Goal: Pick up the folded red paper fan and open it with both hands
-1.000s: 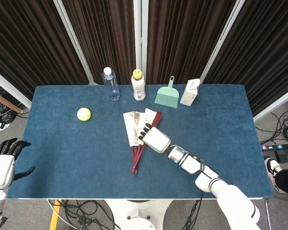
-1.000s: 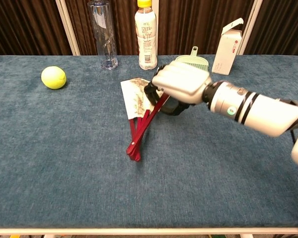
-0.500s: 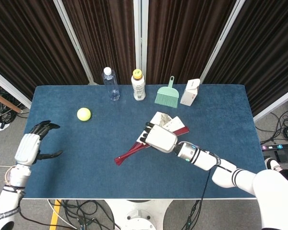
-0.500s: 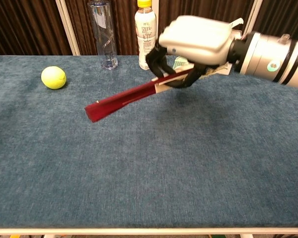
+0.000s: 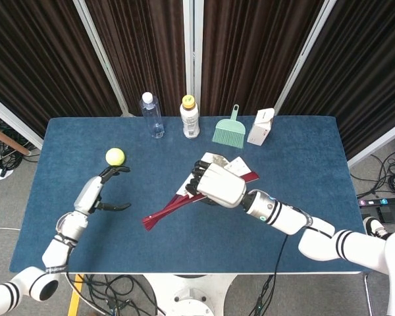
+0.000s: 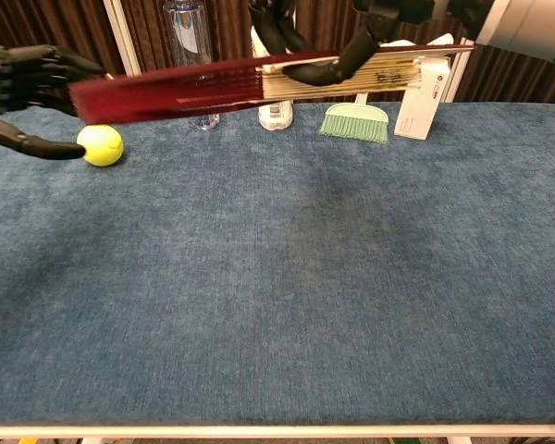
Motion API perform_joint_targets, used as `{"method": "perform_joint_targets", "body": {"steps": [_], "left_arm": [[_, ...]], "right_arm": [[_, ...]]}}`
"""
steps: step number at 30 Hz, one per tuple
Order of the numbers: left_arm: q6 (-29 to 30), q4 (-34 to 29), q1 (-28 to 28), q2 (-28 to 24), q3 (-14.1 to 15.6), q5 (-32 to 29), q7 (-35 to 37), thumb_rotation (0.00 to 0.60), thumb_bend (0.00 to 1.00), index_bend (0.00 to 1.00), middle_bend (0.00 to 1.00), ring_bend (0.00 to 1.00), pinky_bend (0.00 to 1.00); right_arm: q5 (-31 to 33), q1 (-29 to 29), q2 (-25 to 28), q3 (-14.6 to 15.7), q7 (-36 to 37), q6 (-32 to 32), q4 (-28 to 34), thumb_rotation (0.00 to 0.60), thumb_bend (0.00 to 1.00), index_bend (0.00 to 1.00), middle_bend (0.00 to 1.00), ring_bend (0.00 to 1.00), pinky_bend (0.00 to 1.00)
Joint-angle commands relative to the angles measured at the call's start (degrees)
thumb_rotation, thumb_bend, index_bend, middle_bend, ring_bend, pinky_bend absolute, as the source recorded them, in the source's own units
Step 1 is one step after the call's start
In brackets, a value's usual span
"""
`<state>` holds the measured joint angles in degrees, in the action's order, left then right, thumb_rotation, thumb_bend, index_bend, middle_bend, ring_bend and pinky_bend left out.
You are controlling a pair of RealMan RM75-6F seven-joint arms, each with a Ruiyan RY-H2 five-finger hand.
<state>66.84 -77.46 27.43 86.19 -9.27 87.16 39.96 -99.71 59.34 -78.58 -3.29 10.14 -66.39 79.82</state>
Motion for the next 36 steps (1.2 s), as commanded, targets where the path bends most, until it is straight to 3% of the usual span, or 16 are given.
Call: {"method": "perform_joint_targets", "body": {"steps": [1,19,27,31,36], "left_arm": [[-1.07,0.88,1.76,2.19,-0.25,-0.03,1.52,0.6,0.0,0.22,0.22,0.14,0.24],[0.29,4.5,5.78,11.58,-1.87,-1.57,3.02,0.6,0.0,0.28,0.24,0.14,0.24],[-0.86,6.0,7.69,14.47,-1.63,-1.78,3.69,0.6,0.0,0.35,0.31,0.14,0.24],[-0.96,6.89,8.05,16.3,-2.62,-3.57,2.72,0.6,0.01,0.43,0.39,0.22,0.27],[-2.52,7.72,8.48,17.39,-3.41,-5.98,1.82,0.6,0.05,0.45,0.42,0.23,0.28]], "right_arm": [[0.9,0.57,-0.97,-1.0,0.01,1.4,0.44,0.6,1.0,0.85,0.71,0.44,0.36],[5.84,2.39,-7.93,-4.4,0.37,6.98,-1.64,0.6,1.0,0.82,0.71,0.43,0.34],[7.69,3.65,-9.99,-5.9,0.41,9.34,-3.52,0.6,1.0,0.82,0.71,0.43,0.33],[8.08,3.99,-10.54,-6.28,0.52,9.85,-4.22,0.6,1.0,0.82,0.71,0.43,0.33],[8.06,4.27,-10.92,-6.46,1.09,10.04,-4.72,0.6,1.0,0.82,0.71,0.43,0.33]]}}
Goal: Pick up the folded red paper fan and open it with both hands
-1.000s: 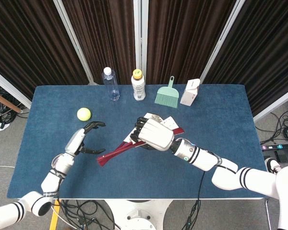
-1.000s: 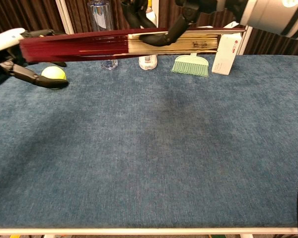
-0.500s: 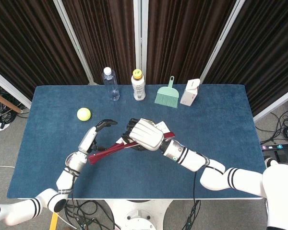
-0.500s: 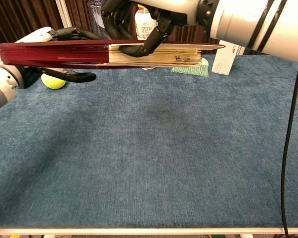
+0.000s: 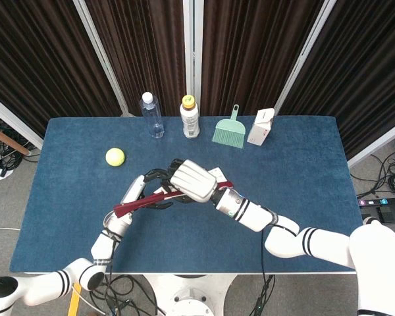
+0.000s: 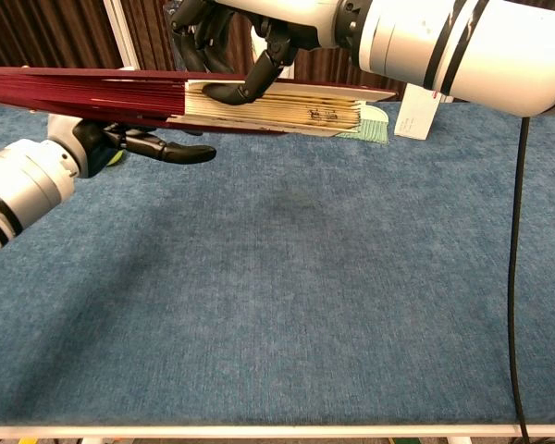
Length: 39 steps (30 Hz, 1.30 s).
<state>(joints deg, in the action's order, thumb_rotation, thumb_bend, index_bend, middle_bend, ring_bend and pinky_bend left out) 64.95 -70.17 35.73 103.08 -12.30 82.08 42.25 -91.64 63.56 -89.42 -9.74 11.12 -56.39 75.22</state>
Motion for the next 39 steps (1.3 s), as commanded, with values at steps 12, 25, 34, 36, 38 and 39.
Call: {"method": "perform_joint_targets", "body": {"steps": [12,25,34,36,38,39], "left_arm": [[0.67,2.56,-0.71,2.85,-1.35,-3.44,-2.54,0.6,0.38,0.64,0.61,0.42,0.41],[0.98,-0.04,-2.38,-2.27,-0.58,-5.84,-18.98,0.6,0.39,0.69,0.67,0.48,0.46],[4.08,-9.86,-4.86,-9.0,-1.37,-11.84,-41.52,0.6,0.38,0.67,0.65,0.48,0.46],[5.02,-12.1,-5.31,-9.5,-1.64,-13.75,-46.21,0.6,0.38,0.67,0.65,0.48,0.46],[6.29,-14.49,-5.6,-9.85,-1.89,-15.66,-51.65,0.6,0.38,0.67,0.65,0.48,0.46],[6.8,-15.23,-5.63,-9.97,-1.93,-16.16,-53.67,0.6,0.38,0.66,0.65,0.48,0.46]], "right_arm": [[-0.11,-0.08,-0.77,0.07,0.6,-0.31,-1.49,0.6,1.0,0.82,0.71,0.43,0.32],[-2.22,-3.33,5.31,1.76,-9.08,-3.52,3.88,0.6,1.0,0.82,0.71,0.43,0.32],[-3.3,-9.69,9.81,3.91,-24.58,-9.03,11.9,0.6,1.0,0.81,0.71,0.44,0.26],[-3.65,-10.82,10.36,4.26,-27.25,-10.02,13.13,0.6,1.0,0.81,0.71,0.44,0.24],[-3.99,-12.29,10.75,4.7,-31.11,-11.24,14.31,0.6,1.0,0.81,0.71,0.44,0.22],[-3.97,-12.9,10.97,4.83,-32.44,-11.65,14.98,0.6,1.0,0.81,0.71,0.43,0.21]]}}
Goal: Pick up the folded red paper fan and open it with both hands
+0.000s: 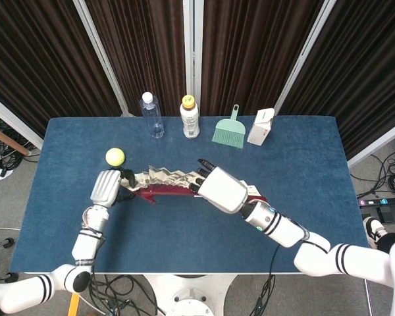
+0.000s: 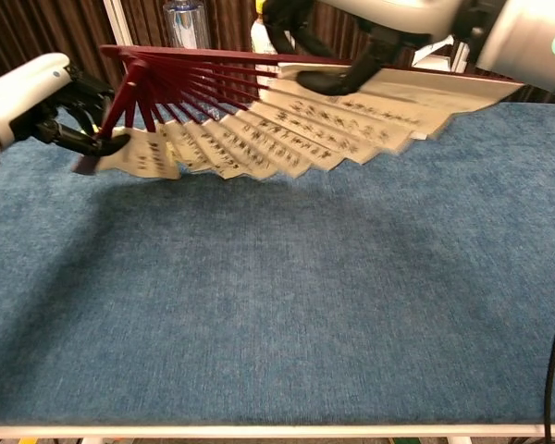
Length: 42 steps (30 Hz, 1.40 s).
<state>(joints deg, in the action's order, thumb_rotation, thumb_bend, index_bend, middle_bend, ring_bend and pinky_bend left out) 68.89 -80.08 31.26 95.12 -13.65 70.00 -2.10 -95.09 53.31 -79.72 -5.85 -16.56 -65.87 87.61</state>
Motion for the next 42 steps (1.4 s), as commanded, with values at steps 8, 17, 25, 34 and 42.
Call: {"method": "perform_joint_targets", "body": {"steps": [8,17,25,34,42], "left_arm": [[8.6,-6.42,-0.78,-0.68,-1.13,-3.2,-19.6,0.6,0.38,0.65,0.63,0.48,0.46],[11.72,1.53,0.78,4.15,-1.7,0.27,-21.46,0.6,0.37,0.64,0.62,0.48,0.46],[11.47,8.32,1.73,8.34,-0.58,1.94,-21.62,0.6,0.31,0.51,0.55,0.47,0.46],[8.83,12.5,2.56,11.28,1.07,2.98,-21.91,0.6,0.03,0.18,0.14,0.09,0.27],[8.95,11.78,1.91,9.8,3.32,6.6,-19.63,0.6,0.0,0.09,0.0,0.0,0.16]], "right_arm": [[-2.64,-6.12,4.0,1.49,-11.88,-4.94,6.7,0.6,1.0,0.81,0.71,0.43,0.19],[-6.06,-8.03,4.46,1.98,-16.18,-5.88,4.36,0.6,1.0,0.81,0.71,0.43,0.15],[-6.94,-9.86,3.09,3.03,-17.37,-5.73,-0.05,0.6,1.0,0.61,0.65,0.32,0.08],[2.36,-14.19,2.43,3.5,-23.42,-1.03,3.4,0.6,0.14,0.0,0.05,0.0,0.0],[10.55,-17.8,2.38,4.3,-27.44,1.39,8.39,0.6,0.0,0.0,0.0,0.0,0.0]]}}
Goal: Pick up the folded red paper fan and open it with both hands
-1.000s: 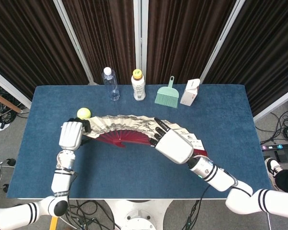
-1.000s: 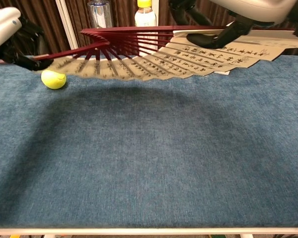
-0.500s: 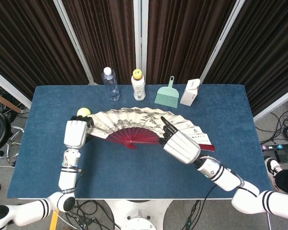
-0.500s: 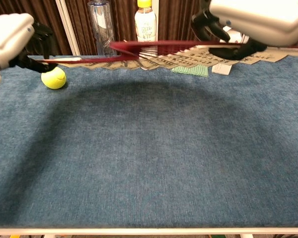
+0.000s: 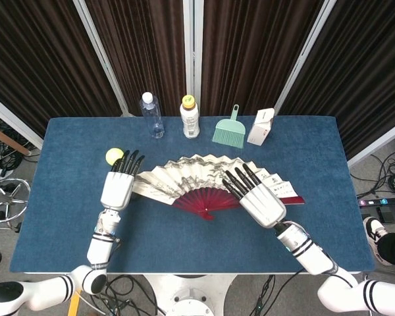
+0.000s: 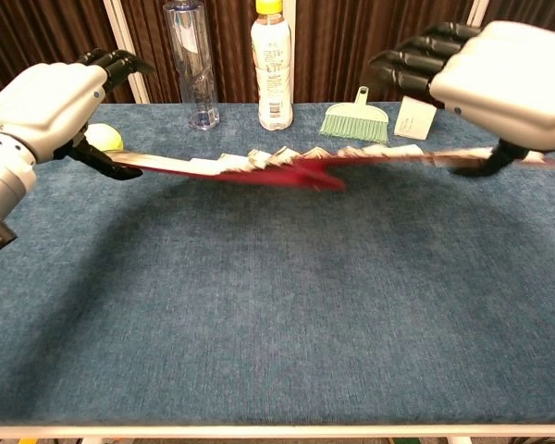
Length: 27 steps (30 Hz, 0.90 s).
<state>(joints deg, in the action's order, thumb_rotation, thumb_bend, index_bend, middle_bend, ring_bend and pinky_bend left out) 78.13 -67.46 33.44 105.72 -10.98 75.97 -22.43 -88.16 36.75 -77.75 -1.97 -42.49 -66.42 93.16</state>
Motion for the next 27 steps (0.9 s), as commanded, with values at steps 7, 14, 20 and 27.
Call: {"method": "perform_joint_targets", "body": {"steps": [7,14,20,27], "left_arm": [[-1.36,-4.47,-1.01,-3.54,1.18,0.96,0.24,0.6,0.0,0.06,0.0,0.0,0.15],[-4.26,-9.45,-1.85,-7.76,1.39,-1.25,-1.61,0.6,0.0,0.06,0.0,0.0,0.13],[-9.27,-17.69,-3.28,-16.54,0.74,-4.75,4.1,0.6,0.0,0.1,0.09,0.03,0.13],[-4.74,-17.6,-7.2,-23.33,0.4,-4.24,7.99,0.6,0.0,0.12,0.13,0.05,0.13]], "right_arm": [[12.41,-1.38,2.98,-0.18,-3.85,6.35,7.75,0.6,0.0,0.0,0.0,0.0,0.0],[14.39,-0.98,5.28,-0.58,-2.74,7.25,9.3,0.6,0.0,0.0,0.0,0.0,0.0],[12.66,-3.73,8.68,-0.74,6.14,3.95,7.43,0.6,0.0,0.0,0.0,0.0,0.0],[6.51,-9.89,12.41,0.76,22.17,-3.88,2.59,0.6,0.01,0.0,0.02,0.0,0.0]]}}
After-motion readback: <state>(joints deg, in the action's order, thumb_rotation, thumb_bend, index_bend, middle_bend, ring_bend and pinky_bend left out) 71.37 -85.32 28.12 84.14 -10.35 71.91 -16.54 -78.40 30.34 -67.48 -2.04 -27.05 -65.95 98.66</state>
